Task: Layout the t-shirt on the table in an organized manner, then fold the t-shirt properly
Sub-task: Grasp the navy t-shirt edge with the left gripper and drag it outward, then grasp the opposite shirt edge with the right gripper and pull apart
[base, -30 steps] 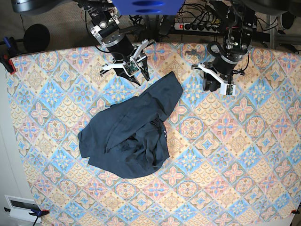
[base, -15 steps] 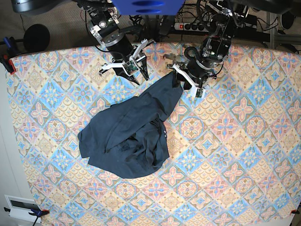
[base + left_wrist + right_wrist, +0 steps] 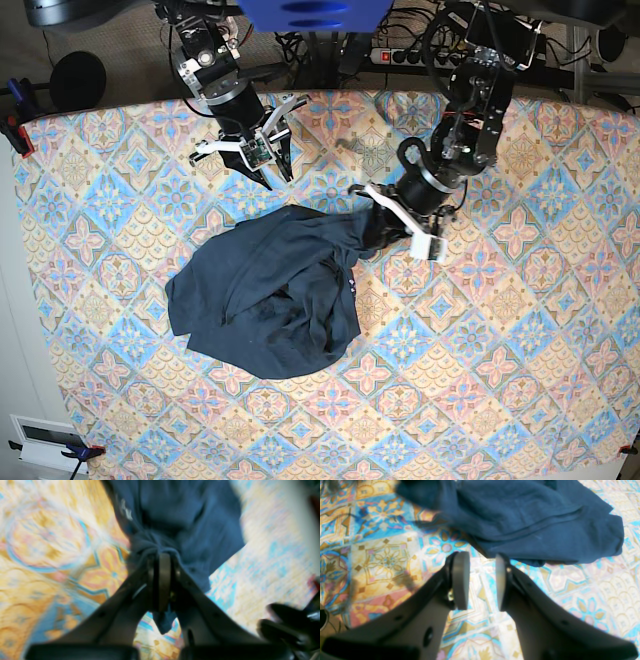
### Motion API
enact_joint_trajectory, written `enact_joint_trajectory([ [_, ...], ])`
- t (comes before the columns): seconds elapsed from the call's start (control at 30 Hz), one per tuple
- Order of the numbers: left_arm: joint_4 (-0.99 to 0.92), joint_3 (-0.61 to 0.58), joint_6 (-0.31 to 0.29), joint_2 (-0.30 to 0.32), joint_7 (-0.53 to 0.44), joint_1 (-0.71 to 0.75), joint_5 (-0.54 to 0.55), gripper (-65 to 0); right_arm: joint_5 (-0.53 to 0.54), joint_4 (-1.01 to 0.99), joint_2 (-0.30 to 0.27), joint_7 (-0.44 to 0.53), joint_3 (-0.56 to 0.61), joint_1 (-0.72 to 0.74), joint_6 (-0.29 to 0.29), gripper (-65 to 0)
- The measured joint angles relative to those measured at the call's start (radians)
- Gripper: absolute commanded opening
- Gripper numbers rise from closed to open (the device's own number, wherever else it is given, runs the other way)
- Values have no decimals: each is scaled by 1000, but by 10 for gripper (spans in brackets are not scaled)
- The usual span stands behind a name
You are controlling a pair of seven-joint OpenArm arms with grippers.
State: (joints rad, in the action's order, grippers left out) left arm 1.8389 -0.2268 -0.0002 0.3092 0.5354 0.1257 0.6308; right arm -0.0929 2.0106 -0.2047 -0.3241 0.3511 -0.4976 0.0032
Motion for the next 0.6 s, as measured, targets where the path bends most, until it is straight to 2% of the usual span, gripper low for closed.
enact_joint_trajectory([
  [0.1, 87, 141, 0, 65, 5, 85, 93, -650, 3, 0, -3, 2, -10, -1, 1, -480],
  [0.2, 139, 317, 7, 130, 11, 165, 133, -650, 3, 0, -3, 2, -8, -1, 0, -480],
  [0.33, 150, 573, 3, 246, 14, 214, 241, -650, 2, 0, -3, -1, 27, 10, -7, -480],
  [0.4, 149, 684, 12, 288, 8, 218, 253, -650, 4, 0, -3, 1, 56, 20, 3, -480],
  [0.5, 149, 766, 5, 341, 5, 209, 264, -650, 4, 0, 4, 3, 72, 19, 2, -479],
  [0.6, 150, 772, 8, 369, 5, 172, 289, -650, 4, 0, -1, 2, 84, 19, 0, -479],
])
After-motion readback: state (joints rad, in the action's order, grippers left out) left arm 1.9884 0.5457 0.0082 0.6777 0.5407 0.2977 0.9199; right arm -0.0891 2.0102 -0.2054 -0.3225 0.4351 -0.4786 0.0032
